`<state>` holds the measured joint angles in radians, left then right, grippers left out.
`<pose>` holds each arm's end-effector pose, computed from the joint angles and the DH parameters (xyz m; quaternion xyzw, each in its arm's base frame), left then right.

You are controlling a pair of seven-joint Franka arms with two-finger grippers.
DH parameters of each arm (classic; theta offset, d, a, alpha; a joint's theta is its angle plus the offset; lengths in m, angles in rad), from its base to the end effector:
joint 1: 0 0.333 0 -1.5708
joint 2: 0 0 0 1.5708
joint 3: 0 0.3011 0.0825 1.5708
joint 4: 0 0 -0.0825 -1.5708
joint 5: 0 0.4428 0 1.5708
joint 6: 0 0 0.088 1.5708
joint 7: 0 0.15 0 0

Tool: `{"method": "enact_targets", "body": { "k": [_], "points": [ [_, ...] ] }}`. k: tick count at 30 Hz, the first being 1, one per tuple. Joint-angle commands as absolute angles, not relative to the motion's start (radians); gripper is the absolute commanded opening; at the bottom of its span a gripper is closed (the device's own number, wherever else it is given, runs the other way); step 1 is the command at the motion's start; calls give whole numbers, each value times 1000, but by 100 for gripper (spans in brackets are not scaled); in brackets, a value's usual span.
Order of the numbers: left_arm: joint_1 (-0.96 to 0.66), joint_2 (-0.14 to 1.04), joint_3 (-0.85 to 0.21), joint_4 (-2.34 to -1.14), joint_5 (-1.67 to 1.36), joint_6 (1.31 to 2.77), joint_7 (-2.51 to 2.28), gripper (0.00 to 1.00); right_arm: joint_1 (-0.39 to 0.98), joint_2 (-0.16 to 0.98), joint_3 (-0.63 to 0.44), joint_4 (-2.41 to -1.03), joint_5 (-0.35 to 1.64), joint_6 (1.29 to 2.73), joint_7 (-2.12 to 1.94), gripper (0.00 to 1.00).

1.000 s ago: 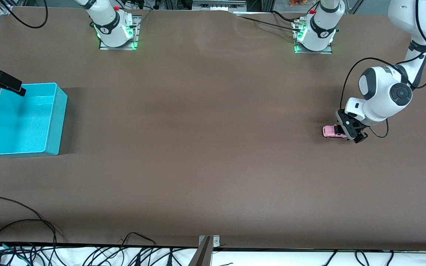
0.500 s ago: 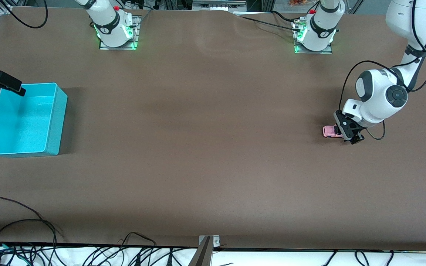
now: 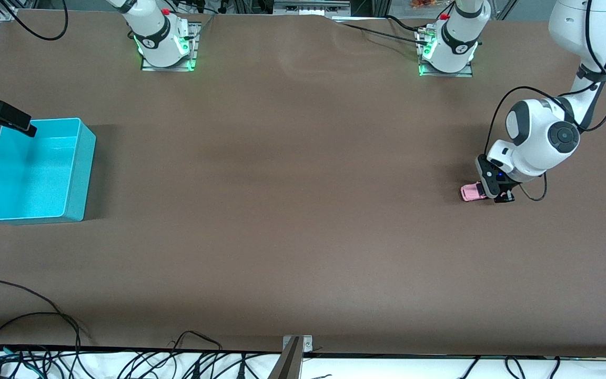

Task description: Wind and store pink jeep toy

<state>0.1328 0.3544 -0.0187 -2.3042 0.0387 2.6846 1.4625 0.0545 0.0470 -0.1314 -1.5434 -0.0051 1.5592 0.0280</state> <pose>0.5490 0.0615 0.0853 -0.7706 0.6371 -0.0053 0.0132 0.6223 -0.0473 0.5513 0.9985 -0.0524 -0.0155 0.0052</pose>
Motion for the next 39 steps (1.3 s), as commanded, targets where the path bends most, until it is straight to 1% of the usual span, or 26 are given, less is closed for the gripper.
{"method": "enact_targets", "body": {
  "k": [1, 15, 26, 39],
  "points": [
    [106, 336, -25, -2289, 57, 2688, 1552, 0, 52, 43, -133, -1528, 11, 1540, 18, 100],
    [49, 359, -25, -2283, 41, 2684, 1517, 0, 52, 43, -133, -1528, 11, 1540, 18, 100],
    [52, 417, -25, -2283, 38, 2691, 1488, 0, 52, 43, -133, -1528, 11, 1540, 18, 100],
    [63, 422, -15, -2281, 41, 2709, 1497, 0, 52, 43, -133, -1528, 11, 1540, 18, 100]
  ]
}}
